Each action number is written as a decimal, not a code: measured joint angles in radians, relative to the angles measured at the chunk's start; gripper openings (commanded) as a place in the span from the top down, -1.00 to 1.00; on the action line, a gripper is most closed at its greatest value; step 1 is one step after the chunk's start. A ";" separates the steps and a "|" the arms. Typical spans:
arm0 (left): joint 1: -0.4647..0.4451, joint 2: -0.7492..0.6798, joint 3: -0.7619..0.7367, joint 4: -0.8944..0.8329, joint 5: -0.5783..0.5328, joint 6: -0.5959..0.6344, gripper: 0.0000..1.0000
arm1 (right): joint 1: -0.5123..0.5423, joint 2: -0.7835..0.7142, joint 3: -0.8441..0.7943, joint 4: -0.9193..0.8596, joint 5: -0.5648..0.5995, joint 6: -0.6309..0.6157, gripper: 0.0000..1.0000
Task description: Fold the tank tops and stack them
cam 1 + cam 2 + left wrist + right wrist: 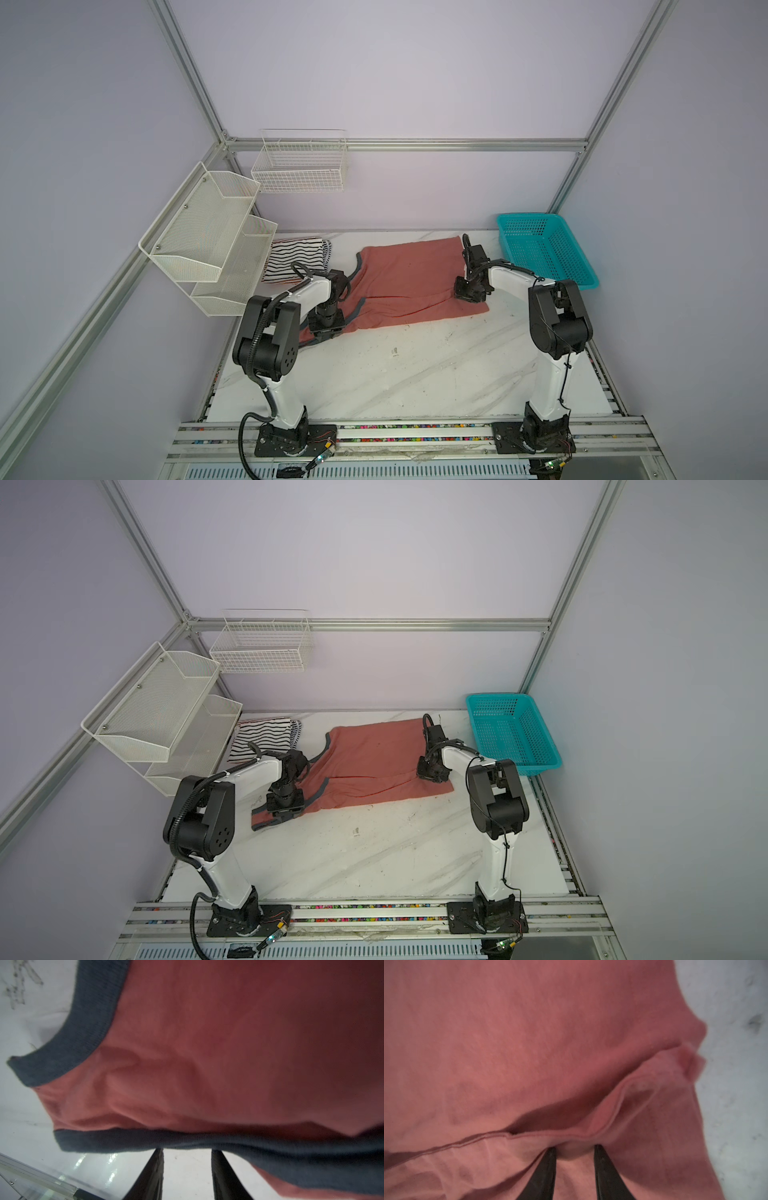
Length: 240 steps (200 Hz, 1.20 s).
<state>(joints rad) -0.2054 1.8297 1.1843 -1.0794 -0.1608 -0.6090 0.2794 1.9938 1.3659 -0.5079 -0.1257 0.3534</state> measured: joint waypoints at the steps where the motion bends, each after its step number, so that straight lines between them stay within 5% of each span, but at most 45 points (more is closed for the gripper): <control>1: 0.002 0.001 0.000 0.000 0.000 0.000 0.24 | 0.000 0.000 0.000 0.000 0.000 0.000 0.30; 107: 0.126 0.013 -0.005 0.016 -0.011 0.030 0.24 | 0.000 -0.040 -0.082 0.077 0.046 0.013 0.19; 240: 0.148 -0.066 -0.113 0.024 -0.076 0.026 0.22 | 0.011 -0.327 -0.416 -0.004 0.141 0.105 0.02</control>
<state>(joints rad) -0.0574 1.7634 1.0718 -1.0550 -0.2363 -0.5835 0.2909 1.6665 0.9497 -0.5117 0.0151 0.4580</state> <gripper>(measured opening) 0.388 0.492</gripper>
